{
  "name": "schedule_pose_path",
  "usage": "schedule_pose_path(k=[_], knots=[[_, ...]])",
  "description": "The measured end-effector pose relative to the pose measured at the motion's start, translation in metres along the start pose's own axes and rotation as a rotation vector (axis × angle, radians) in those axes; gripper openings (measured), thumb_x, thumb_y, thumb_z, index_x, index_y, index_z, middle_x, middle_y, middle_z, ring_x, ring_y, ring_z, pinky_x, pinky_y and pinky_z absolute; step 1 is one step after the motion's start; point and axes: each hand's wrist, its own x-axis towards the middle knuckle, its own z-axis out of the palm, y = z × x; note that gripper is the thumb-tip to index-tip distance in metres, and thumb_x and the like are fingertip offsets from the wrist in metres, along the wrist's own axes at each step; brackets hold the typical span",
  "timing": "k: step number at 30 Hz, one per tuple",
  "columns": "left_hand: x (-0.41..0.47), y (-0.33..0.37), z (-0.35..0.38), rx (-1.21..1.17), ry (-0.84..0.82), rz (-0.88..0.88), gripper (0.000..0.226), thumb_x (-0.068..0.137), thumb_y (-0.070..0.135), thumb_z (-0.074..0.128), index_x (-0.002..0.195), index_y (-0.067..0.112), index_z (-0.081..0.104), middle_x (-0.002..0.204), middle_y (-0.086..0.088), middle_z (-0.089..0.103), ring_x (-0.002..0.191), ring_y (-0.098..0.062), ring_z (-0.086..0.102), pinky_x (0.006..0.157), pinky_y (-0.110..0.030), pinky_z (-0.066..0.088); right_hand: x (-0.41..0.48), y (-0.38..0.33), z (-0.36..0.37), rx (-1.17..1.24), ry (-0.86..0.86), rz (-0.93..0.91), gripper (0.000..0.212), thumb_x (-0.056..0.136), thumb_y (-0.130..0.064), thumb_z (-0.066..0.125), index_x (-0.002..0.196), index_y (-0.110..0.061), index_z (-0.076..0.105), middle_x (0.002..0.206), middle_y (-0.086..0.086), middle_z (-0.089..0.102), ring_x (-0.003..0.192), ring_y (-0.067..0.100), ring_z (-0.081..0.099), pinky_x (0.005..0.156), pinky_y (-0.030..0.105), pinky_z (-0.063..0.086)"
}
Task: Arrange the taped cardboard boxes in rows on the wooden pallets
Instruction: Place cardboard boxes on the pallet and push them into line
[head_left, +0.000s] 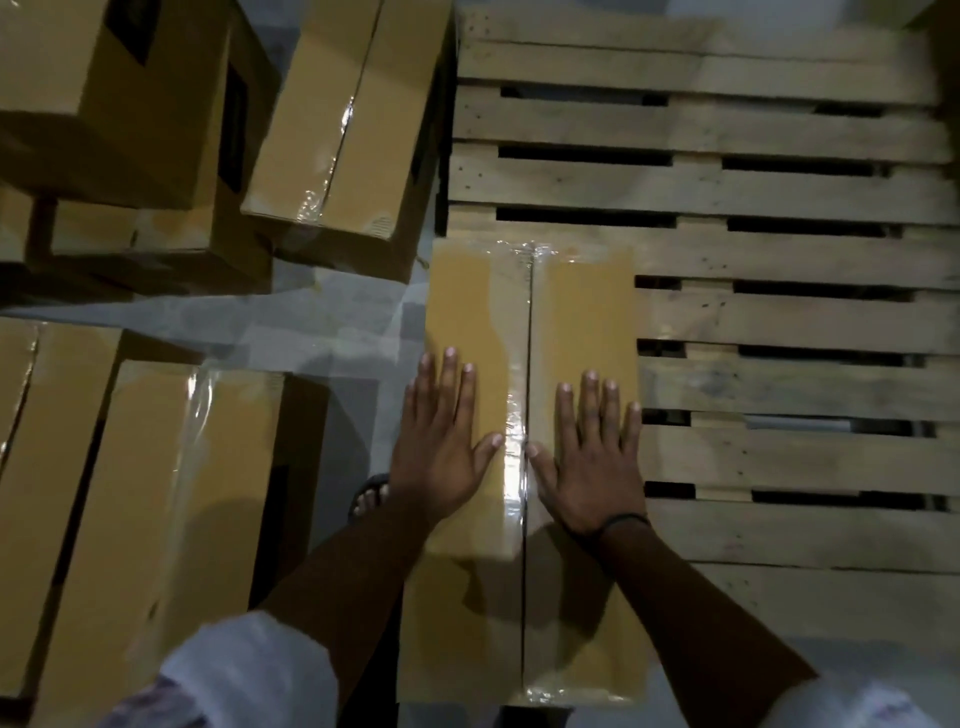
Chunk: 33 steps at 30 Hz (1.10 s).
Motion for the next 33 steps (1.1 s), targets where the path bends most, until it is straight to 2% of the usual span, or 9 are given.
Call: schedule_pose_path(k=[5,8,12,14,16,19,23,27,33], knots=[[0.001,-0.001,0.012,0.021,0.048,0.015,0.09,0.101,0.065,0.03,0.164,0.009,-0.002,0.169,-0.016,-0.016,0.155,-0.038,-0.018,0.127,-0.054,0.0,0.0,0.01,0.004,-0.004,0.023,-0.074,0.085,0.101,-0.069,0.014,0.161,-0.012,-0.007,0.166,0.018,-0.022,0.153,0.035,-0.021,0.123,0.061,0.001],[-0.022,0.007,0.011,0.055,-0.026,-0.048,0.091,0.101,0.068,0.023,0.162,0.011,-0.012,0.167,-0.016,-0.026,0.152,-0.039,-0.026,0.126,-0.054,-0.006,-0.027,0.02,0.003,0.126,0.019,0.053,0.087,0.101,-0.07,0.019,0.16,-0.015,-0.014,0.163,0.016,-0.03,0.152,0.035,-0.025,0.124,0.059,-0.003],[-0.074,0.029,0.021,0.018,-0.059,-0.08,0.093,0.099,0.07,0.026,0.162,0.013,-0.013,0.167,-0.014,-0.027,0.152,-0.041,-0.026,0.125,-0.057,-0.002,-0.09,0.043,0.02,0.248,-0.073,0.088,0.085,0.101,-0.067,0.022,0.158,-0.023,-0.022,0.162,0.009,-0.036,0.153,0.033,-0.022,0.124,0.057,0.013],[-0.09,0.036,0.03,0.035,-0.03,-0.101,0.094,0.099,0.069,0.031,0.163,0.012,-0.009,0.168,-0.016,-0.022,0.153,-0.042,-0.021,0.125,-0.06,0.004,-0.106,0.042,0.029,0.328,-0.061,0.071,0.082,0.102,-0.064,0.027,0.16,-0.025,-0.017,0.163,0.005,-0.034,0.156,0.034,-0.002,0.117,0.053,0.035],[-0.096,0.038,0.037,0.062,0.003,-0.117,0.093,0.1,0.068,0.033,0.163,0.012,-0.007,0.168,-0.017,-0.021,0.154,-0.042,-0.019,0.125,-0.06,0.006,-0.11,0.036,0.034,0.379,0.005,0.09,0.08,0.102,-0.061,0.031,0.161,-0.027,-0.011,0.167,0.004,-0.026,0.148,0.035,0.033,0.097,0.046,0.055],[-0.095,0.04,0.044,0.058,0.023,-0.102,0.091,0.102,0.065,0.035,0.163,0.011,-0.006,0.169,-0.017,-0.019,0.154,-0.043,-0.019,0.126,-0.059,0.004,-0.108,0.038,0.044,0.373,0.065,0.087,0.078,0.103,-0.057,0.034,0.162,-0.028,-0.008,0.169,0.006,-0.012,0.128,0.038,0.055,0.082,0.044,0.059],[-0.099,0.039,0.044,0.01,-0.004,-0.102,0.092,0.101,0.067,0.035,0.164,0.013,-0.002,0.17,-0.016,-0.016,0.154,-0.044,-0.019,0.125,-0.059,0.003,-0.113,0.04,0.045,0.332,0.066,0.084,0.077,0.103,-0.057,0.032,0.162,-0.023,-0.004,0.167,0.016,0.001,0.137,0.045,0.041,0.102,0.053,0.048],[-0.105,0.025,0.023,-0.085,-0.065,-0.058,0.09,0.1,0.069,0.031,0.164,0.016,-0.003,0.168,-0.01,-0.025,0.152,-0.034,-0.029,0.126,-0.055,-0.003,-0.113,0.026,0.028,0.185,0.019,0.124,0.08,0.099,-0.066,0.017,0.162,-0.02,0.0,0.168,0.018,-0.004,0.152,0.044,0.007,0.121,0.062,0.013],[-0.175,-0.047,-0.004,-0.16,0.062,-0.23,0.087,0.1,0.072,0.024,0.165,0.019,-0.001,0.17,-0.01,-0.018,0.156,-0.032,-0.018,0.128,-0.05,0.001,-0.127,-0.068,0.002,0.209,0.074,-0.059,0.081,0.1,-0.063,0.023,0.163,-0.017,0.001,0.169,0.014,-0.007,0.156,0.035,-0.004,0.124,0.057,0.009]])
